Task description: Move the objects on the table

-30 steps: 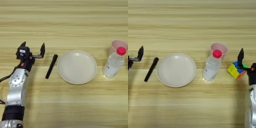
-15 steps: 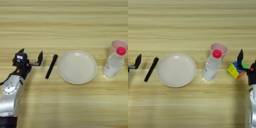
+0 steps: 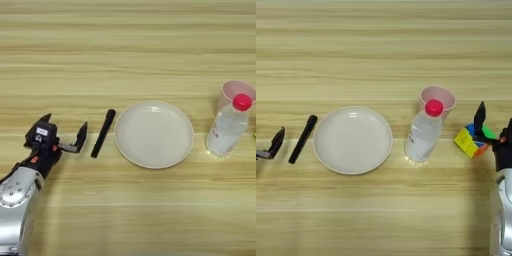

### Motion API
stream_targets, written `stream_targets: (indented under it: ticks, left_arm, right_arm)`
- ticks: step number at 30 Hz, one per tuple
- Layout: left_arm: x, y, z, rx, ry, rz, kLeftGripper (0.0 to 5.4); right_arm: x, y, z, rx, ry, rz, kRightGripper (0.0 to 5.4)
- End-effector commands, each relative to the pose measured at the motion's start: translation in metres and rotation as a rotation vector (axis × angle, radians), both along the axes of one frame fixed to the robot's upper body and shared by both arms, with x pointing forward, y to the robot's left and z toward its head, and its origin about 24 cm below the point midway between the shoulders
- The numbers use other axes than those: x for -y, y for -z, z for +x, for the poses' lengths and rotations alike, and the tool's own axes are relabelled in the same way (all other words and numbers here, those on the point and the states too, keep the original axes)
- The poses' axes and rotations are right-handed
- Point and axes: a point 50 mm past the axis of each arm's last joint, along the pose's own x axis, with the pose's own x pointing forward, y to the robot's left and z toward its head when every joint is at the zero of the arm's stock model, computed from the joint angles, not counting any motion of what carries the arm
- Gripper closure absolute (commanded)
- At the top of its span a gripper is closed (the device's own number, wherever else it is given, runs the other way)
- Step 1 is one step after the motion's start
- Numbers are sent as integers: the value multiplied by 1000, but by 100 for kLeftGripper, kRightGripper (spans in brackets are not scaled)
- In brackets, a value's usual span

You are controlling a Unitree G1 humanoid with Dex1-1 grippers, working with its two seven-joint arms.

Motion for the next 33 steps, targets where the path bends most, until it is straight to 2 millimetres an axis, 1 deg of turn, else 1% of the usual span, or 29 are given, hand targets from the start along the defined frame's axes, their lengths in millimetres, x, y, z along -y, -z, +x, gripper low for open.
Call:
stream_targets:
  ticks: [1,12,17,28,33]
  left_arm:
    - [-1,2,-6,-43,25,5,0]
    - [6,5,-13,-91,76,5,0]
    - [19,9,-14,-107,130,1,0]
    - [32,16,-16,-137,176,22,0]
    - [31,20,-15,-151,171,32,0]
  right_arm:
    - [5,-3,1,8,13,17,2]
    - [8,-3,-1,15,30,37,2]
    - [8,-3,-1,16,31,40,2]
    - [8,-3,-3,19,38,44,2]
    - [7,-3,-4,22,39,47,2]
